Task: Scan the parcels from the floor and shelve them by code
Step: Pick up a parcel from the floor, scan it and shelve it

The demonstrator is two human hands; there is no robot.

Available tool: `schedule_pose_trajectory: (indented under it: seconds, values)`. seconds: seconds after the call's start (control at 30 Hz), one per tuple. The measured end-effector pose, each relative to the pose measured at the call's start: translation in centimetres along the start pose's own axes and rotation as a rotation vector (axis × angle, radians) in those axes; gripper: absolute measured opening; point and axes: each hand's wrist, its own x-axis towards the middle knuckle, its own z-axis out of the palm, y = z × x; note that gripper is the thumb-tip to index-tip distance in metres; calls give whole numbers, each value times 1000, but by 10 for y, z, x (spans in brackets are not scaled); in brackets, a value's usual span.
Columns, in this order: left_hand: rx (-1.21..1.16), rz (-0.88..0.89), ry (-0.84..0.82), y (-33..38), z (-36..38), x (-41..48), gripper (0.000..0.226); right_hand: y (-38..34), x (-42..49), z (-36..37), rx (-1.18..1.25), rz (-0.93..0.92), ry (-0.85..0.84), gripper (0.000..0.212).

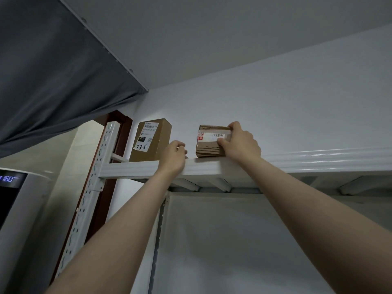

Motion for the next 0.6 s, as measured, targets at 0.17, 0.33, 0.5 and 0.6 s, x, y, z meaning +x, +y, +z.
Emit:
schedule_pose_trajectory:
  seconds: [0.17, 0.33, 0.5, 0.6]
  values:
    - [179, 49, 63, -26, 3, 1, 34, -6, 6, 18, -155, 34, -14, 41]
    - [330, 166, 70, -40, 7, 1, 32, -10, 11, 38, -320, 13, -53, 41]
    - [368, 271, 79, -50, 8, -6, 37, -16, 20, 49, -347, -22, -92, 32]
    - [381, 282, 85, -50, 9, -6, 38, -16, 28, 54, -366, -50, -140, 32]
